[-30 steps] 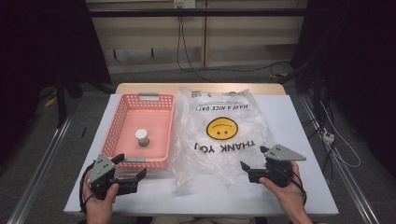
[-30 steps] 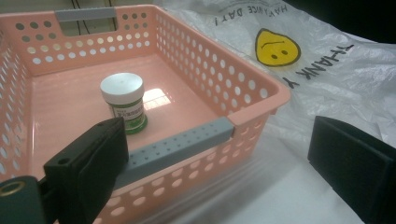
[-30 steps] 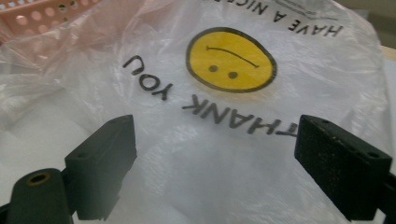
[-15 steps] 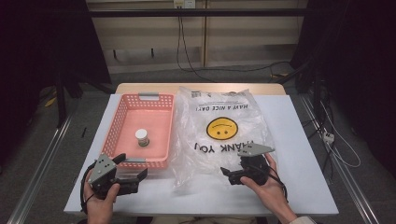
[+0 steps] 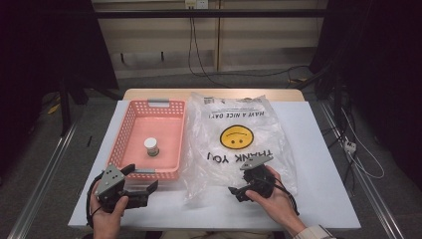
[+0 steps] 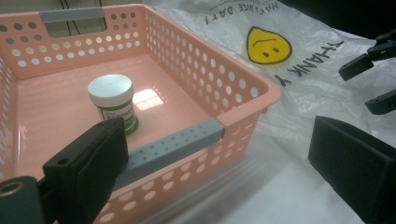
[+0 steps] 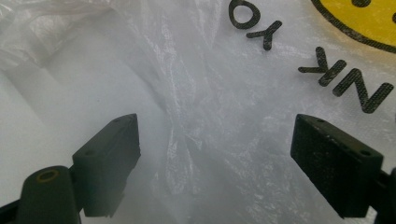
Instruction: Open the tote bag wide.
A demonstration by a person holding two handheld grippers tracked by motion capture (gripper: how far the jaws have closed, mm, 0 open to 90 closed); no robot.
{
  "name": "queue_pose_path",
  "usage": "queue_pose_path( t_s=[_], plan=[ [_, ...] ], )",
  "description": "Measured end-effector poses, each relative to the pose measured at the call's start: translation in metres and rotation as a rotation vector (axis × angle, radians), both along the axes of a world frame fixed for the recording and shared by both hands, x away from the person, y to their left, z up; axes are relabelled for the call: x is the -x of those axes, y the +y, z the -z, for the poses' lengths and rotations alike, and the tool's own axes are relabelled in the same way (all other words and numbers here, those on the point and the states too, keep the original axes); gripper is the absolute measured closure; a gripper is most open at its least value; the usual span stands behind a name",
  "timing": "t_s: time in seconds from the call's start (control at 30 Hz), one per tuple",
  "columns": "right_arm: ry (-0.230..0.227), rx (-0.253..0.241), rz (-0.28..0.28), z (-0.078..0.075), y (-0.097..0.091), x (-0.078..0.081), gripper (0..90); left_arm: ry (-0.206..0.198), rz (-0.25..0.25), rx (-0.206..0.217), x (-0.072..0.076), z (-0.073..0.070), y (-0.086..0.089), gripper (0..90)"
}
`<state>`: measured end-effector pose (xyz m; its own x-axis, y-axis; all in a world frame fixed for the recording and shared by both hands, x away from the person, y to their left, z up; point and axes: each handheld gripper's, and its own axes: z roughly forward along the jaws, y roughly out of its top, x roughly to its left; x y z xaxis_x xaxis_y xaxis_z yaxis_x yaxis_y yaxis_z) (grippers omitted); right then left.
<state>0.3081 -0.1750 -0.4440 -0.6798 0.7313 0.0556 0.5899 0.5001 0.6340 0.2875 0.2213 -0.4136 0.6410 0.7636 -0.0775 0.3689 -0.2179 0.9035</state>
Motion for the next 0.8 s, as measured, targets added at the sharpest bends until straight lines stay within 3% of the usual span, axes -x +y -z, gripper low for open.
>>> queue_pose_path(
  t_s=[0.13,0.23,0.37,0.8],
  plan=[
    [0.005,0.032,-0.011,0.004,0.001,-0.002,17.3,0.001,0.004,-0.002,0.001,0.0,-0.001,4.6],
    [0.048,0.045,-0.03,0.009,0.001,-0.001,27.0,0.001,0.007,-0.006,0.001,0.0,-0.002,4.6],
    [0.054,0.038,-0.009,0.009,-0.001,-0.001,33.7,0.003,0.008,0.0,0.001,0.0,-0.001,4.6],
    [0.081,0.036,0.035,0.004,-0.01,-0.009,73.0,0.001,0.012,-0.003,0.0,0.0,-0.001,4.6]
  ],
)
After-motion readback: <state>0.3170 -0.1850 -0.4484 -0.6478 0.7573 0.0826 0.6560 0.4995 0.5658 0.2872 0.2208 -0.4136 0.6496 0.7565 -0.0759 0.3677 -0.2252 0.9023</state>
